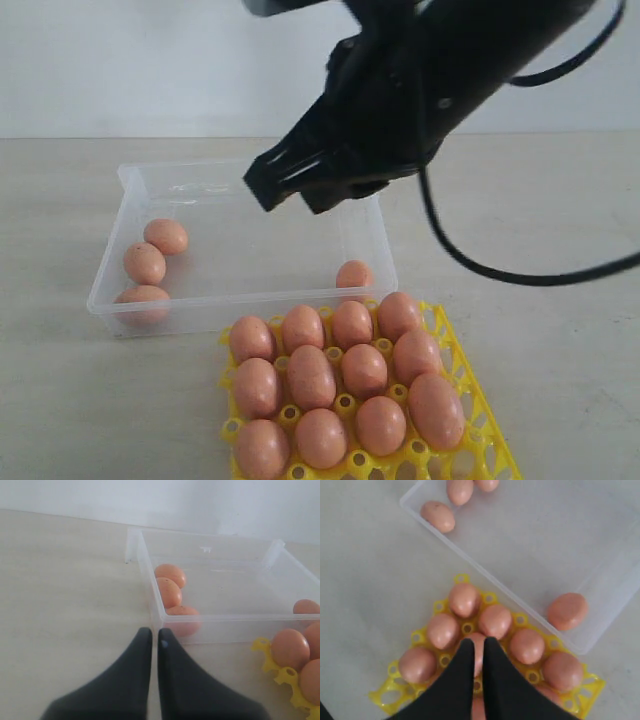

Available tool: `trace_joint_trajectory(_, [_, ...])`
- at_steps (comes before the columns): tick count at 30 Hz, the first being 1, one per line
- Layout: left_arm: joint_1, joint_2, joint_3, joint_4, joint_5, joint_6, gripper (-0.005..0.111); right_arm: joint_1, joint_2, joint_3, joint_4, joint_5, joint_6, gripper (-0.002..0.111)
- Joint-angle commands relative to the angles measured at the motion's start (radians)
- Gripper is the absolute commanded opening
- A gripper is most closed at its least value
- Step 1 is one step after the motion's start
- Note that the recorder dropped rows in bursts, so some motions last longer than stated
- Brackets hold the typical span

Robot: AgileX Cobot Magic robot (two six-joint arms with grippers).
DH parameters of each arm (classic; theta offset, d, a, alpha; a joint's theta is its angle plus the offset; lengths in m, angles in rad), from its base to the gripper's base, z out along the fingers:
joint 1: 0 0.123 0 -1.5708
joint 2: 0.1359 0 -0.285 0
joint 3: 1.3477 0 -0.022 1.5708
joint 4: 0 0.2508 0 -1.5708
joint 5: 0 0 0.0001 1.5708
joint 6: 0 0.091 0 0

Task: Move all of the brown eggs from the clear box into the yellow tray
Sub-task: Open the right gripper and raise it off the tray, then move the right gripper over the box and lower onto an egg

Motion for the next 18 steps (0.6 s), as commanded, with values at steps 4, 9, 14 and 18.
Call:
trace_joint_trajectory(4, [-0.002,0.004,0.004,0.004,-0.007,0.004,0.004,0.0,0.263,-0.252,0.192,0.018,-0.128,0.0])
trace_joint_trajectory(9, [-0.002,0.004,0.004,0.004,-0.007,0.004,0.004,0.0,0.464,-0.436,0.196,0.053,-0.128,0.0])
trace_joint_trajectory(14, [-0.002,0.004,0.004,0.004,-0.007,0.004,0.004,0.0,0.595,-0.558,0.24,0.085,-0.163,0.001])
trace_joint_trajectory(18, [-0.002,0.004,0.004,0.004,-0.007,0.004,0.004,0.0,0.642,-0.604,0.253,0.02,-0.196,0.018])
